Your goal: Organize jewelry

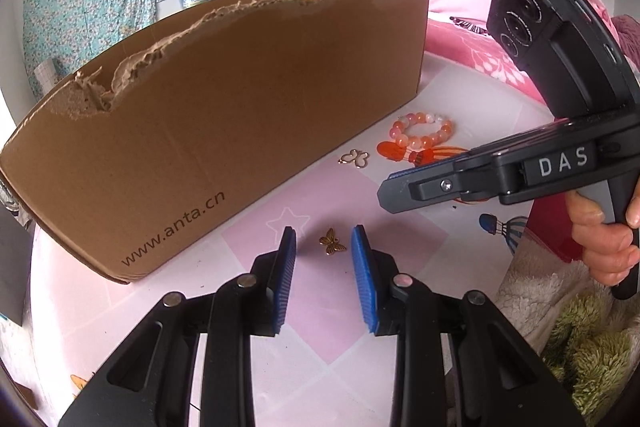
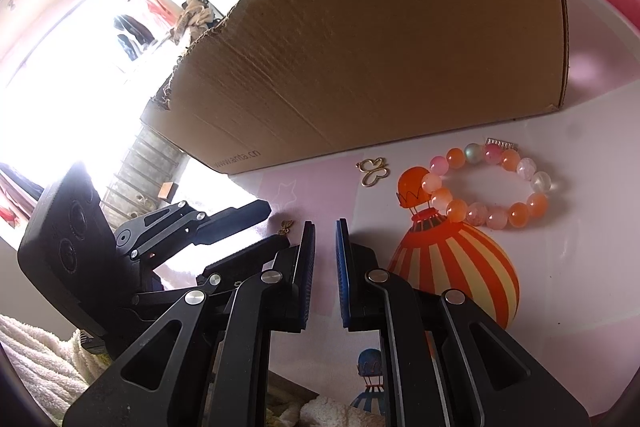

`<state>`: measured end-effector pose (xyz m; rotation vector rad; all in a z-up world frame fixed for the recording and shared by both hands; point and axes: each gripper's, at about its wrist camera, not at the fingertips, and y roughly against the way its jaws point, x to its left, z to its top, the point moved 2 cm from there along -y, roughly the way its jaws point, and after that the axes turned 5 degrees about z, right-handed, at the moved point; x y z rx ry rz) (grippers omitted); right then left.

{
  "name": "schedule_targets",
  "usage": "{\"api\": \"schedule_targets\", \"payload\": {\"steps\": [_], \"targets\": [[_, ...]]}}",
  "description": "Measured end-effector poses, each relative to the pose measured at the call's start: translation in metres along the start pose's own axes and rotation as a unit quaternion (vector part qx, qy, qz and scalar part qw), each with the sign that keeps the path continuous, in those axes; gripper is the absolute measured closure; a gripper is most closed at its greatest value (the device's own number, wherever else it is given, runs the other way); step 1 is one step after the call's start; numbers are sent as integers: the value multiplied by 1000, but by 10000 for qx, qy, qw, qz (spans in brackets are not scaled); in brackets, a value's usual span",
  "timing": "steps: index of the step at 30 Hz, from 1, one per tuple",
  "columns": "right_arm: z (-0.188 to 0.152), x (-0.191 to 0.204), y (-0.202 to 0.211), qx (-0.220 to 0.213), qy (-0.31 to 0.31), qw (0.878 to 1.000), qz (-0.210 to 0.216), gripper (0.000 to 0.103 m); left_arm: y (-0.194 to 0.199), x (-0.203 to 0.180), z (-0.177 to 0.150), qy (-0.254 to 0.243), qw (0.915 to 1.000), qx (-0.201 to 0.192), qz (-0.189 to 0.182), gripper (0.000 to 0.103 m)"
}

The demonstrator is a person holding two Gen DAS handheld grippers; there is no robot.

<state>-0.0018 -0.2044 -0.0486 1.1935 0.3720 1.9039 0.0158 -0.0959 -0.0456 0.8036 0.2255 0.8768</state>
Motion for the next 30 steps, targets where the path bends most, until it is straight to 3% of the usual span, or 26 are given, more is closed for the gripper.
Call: {"api": "schedule_targets", "payload": {"steps": [10, 11, 30], "targets": [[0, -1, 0, -4, -1, 10000, -1, 93, -4, -1, 2, -82, 9996, -85, -267, 90], [0, 0, 0, -10, 0, 10000, -8, 93, -4, -1, 2, -74, 9997, -83, -224, 97], [4, 11, -4, 4, 225, 9995, -202, 89, 6, 10, 1, 439, 9989, 19, 180, 103]]}}
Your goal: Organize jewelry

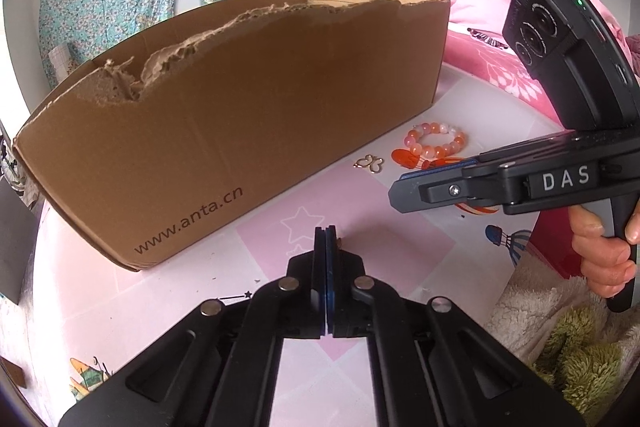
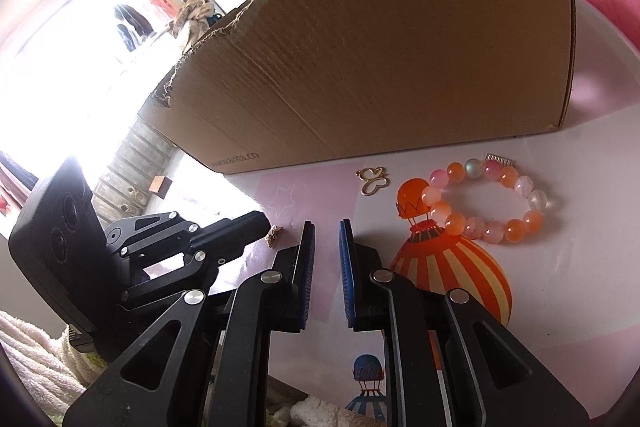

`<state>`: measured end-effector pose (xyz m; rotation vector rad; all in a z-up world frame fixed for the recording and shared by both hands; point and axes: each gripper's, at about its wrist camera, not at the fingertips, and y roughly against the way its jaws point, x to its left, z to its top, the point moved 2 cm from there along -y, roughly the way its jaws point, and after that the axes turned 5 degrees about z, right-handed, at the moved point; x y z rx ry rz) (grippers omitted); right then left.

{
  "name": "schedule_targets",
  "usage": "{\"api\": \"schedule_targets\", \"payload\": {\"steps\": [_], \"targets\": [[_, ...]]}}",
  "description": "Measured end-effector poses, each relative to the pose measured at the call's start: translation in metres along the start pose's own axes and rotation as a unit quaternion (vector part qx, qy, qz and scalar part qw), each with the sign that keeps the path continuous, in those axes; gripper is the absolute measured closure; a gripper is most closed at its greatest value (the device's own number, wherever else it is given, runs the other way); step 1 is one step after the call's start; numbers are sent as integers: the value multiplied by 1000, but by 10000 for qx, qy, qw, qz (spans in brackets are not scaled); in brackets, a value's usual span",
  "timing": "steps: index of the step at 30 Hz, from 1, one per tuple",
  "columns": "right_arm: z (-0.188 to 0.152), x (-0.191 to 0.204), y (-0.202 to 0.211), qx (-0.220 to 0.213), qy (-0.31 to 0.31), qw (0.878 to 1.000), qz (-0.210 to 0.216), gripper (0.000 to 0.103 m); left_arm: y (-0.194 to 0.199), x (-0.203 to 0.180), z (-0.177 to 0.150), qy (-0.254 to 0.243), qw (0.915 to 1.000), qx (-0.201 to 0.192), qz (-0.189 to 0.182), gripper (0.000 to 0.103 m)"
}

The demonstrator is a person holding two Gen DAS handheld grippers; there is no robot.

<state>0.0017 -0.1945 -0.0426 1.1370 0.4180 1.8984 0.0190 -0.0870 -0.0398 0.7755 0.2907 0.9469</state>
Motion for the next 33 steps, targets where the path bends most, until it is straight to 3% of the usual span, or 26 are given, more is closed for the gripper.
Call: {"api": "schedule_targets", "payload": {"steps": [4, 8, 18, 25, 28, 31, 33], "targets": [[1, 6, 0, -31, 124, 9999, -58, 88, 4, 11, -2, 235, 9996, 105, 129, 103], [2, 27, -7, 4, 782, 9964, -329, 78, 4, 21, -8, 434, 9980, 269, 360, 103], [-8, 73, -47, 459, 2444, 9647, -870, 75, 7, 44, -18, 917, 9936, 442, 499, 102], [-11, 86, -60, 591, 2879, 9502, -1035, 75, 7, 45, -19, 1028, 9929, 411, 433, 102], [-10, 88, -63, 684, 2971, 9468, -1035, 79, 7, 47, -20, 1085, 9925, 398, 390, 102], [-12, 92, -65, 765, 3045, 9436, -1050, 91, 8, 48, -21, 1136, 9921, 386, 359, 102], [-13, 92, -65, 770, 3026, 9442, -1046, 92, 9, 50, -23, 1151, 9920, 374, 346, 102]]}}
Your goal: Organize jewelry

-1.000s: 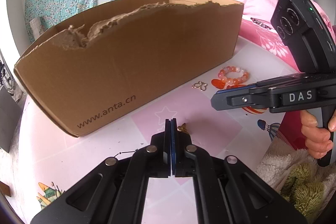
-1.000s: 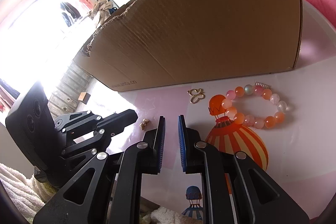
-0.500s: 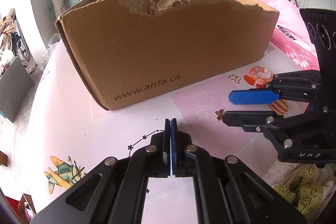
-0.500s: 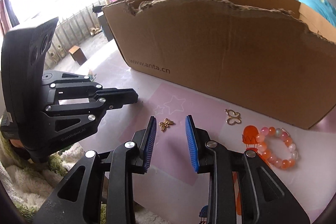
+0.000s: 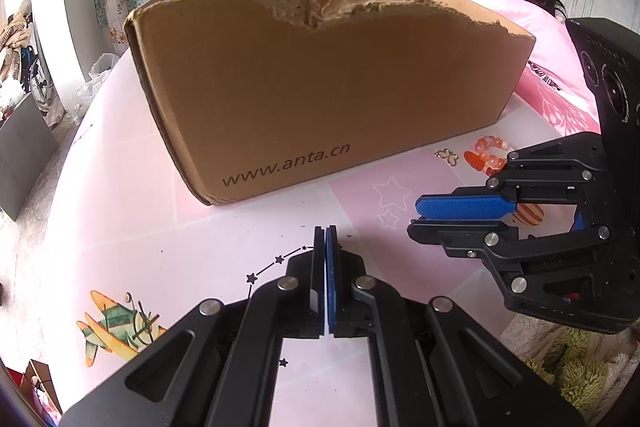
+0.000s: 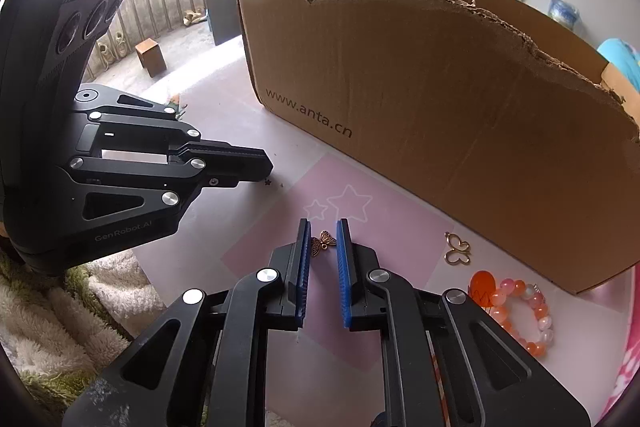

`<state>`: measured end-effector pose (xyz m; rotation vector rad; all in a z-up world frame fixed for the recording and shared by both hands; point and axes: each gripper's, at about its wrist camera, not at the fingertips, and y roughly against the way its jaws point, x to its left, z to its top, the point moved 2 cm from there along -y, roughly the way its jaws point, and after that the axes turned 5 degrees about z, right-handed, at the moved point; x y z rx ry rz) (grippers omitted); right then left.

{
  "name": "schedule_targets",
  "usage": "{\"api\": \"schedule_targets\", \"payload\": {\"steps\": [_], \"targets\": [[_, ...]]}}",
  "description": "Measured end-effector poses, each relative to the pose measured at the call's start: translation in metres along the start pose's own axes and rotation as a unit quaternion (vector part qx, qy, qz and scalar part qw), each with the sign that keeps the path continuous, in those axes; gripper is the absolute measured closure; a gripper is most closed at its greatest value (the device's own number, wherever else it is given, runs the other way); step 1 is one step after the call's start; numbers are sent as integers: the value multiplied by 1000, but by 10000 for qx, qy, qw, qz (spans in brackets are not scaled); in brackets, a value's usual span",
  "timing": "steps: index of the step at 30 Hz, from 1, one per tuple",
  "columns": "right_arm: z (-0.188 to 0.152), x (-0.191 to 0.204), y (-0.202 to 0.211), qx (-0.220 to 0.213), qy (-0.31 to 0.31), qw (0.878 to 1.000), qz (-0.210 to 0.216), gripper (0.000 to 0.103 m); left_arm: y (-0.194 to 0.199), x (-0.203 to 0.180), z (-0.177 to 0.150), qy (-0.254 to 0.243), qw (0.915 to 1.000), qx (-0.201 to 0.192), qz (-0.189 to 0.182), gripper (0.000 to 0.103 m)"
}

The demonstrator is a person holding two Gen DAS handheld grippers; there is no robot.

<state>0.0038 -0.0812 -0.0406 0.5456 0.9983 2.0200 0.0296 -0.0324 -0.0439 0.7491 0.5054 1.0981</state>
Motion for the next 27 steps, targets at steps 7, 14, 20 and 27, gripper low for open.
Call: {"api": "schedule_targets", "payload": {"steps": [7, 14, 20, 27], "targets": [[1, -4, 0, -31, -201, 9998, 57, 92, 2, 3, -1, 40, 10000, 2, -4, 102], [-7, -35, 32, -300, -676, 9973, -15, 92, 4, -6, 2, 22, 9998, -51, -178, 100], [-29, -76, 65, -677, -1576, 9851, -123, 92, 4, -42, 16, -472, 9969, -382, -503, 69], [-44, -102, 82, -975, -2043, 9739, -174, 92, -15, -83, 42, -1084, 9903, -506, -707, 61]]}}
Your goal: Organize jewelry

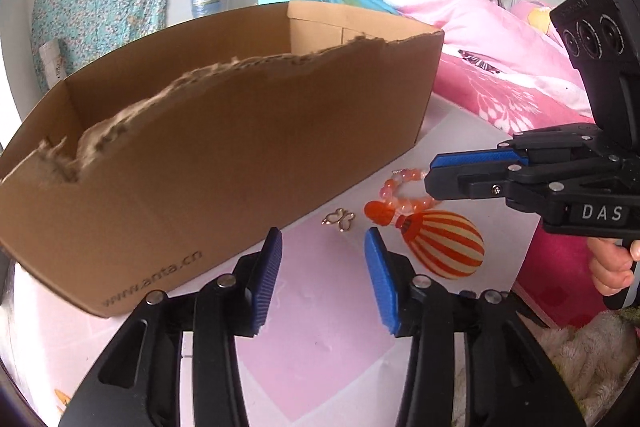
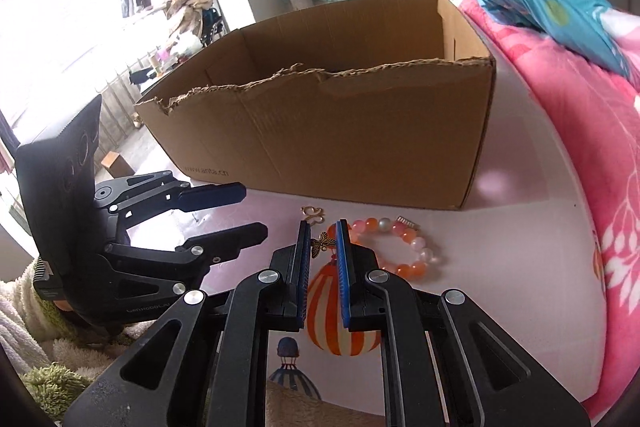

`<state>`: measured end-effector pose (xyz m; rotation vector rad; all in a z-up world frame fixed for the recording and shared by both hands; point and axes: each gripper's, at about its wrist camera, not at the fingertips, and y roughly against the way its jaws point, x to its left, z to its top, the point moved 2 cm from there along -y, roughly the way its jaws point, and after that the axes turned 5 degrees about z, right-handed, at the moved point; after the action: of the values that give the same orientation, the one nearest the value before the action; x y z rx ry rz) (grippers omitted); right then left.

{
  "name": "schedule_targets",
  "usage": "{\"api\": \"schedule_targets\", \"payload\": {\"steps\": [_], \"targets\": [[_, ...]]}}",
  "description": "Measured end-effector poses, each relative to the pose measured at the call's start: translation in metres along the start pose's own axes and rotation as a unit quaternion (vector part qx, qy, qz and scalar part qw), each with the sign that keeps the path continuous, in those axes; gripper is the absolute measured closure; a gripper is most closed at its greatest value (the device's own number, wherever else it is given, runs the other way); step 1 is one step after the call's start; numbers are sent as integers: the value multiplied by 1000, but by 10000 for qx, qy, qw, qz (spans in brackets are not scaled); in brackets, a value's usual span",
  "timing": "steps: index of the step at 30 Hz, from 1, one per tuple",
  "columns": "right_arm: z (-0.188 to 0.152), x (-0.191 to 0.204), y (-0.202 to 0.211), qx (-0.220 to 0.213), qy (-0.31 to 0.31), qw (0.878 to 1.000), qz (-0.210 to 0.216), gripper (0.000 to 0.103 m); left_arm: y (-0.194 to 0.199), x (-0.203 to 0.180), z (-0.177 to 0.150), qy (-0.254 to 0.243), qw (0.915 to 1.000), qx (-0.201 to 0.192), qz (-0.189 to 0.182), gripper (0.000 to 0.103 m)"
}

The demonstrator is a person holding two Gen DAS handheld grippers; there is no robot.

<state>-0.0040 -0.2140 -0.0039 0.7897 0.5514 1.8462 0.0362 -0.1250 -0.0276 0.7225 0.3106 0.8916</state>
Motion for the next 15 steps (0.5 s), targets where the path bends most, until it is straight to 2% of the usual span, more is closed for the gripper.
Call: {"api": "schedule_targets", "payload": {"steps": [5, 9, 15], "targets": [[0, -7, 2, -77, -138, 9998, 102, 92, -22, -15, 12, -286, 9994, 203, 27, 61], [-3, -8, 1, -104, -237, 9995, 176, 92, -33, -23, 13, -492, 9981, 372, 65, 67], [-4, -15, 3, -175, -351, 9989, 258, 92, -39, -22, 17, -425, 9981, 429, 125, 72]]}}
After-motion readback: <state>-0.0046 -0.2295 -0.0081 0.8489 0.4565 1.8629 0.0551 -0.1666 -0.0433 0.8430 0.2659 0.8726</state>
